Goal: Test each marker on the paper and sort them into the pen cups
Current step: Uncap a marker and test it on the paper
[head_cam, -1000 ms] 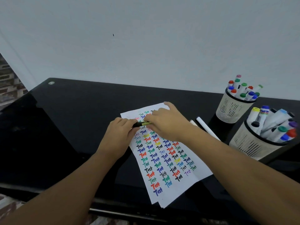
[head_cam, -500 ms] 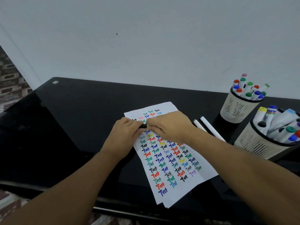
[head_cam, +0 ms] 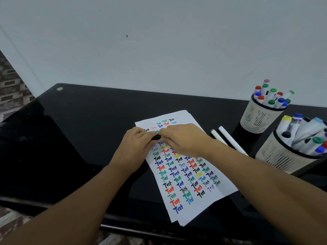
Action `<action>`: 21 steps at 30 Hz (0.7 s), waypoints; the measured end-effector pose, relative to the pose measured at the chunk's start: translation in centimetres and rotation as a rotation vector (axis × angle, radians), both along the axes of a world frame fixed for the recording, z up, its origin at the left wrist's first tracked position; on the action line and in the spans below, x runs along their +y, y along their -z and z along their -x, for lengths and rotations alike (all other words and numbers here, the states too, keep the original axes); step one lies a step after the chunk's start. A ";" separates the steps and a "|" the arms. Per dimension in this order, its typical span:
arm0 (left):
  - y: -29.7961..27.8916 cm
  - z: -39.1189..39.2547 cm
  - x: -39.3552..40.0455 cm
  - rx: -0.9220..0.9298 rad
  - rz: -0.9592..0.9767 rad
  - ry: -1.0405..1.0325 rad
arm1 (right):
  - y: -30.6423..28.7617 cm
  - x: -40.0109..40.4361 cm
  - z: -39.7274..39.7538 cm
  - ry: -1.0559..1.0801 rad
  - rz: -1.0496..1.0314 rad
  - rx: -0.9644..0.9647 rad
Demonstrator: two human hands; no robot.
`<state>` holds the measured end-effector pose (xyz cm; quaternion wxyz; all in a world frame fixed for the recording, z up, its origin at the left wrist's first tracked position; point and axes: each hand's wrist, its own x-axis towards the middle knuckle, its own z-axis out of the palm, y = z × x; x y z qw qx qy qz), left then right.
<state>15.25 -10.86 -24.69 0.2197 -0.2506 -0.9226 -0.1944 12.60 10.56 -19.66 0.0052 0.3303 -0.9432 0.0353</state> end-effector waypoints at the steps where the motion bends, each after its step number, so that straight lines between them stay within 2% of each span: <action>1: 0.1 0.0 0.0 0.001 0.001 0.003 | -0.1 0.0 0.0 -0.005 -0.018 0.019; 6: -0.3 -0.1 0.1 0.042 -0.004 -0.006 | -0.6 0.1 0.3 -0.004 -0.076 0.063; 11: -0.1 0.1 -0.1 -0.048 -0.005 -0.035 | -0.4 0.7 0.1 0.023 -0.064 0.094; 14: 0.0 0.5 -0.2 -0.122 -0.011 -0.097 | -0.9 1.8 0.0 0.165 0.149 -0.042; 17: 0.0 0.8 -0.3 -0.164 -0.002 -0.128 | -1.3 3.2 0.2 0.297 0.485 -0.247; 21: 0.0 0.9 -0.1 -0.240 0.008 -0.097 | -0.8 3.7 0.8 0.537 0.960 -0.386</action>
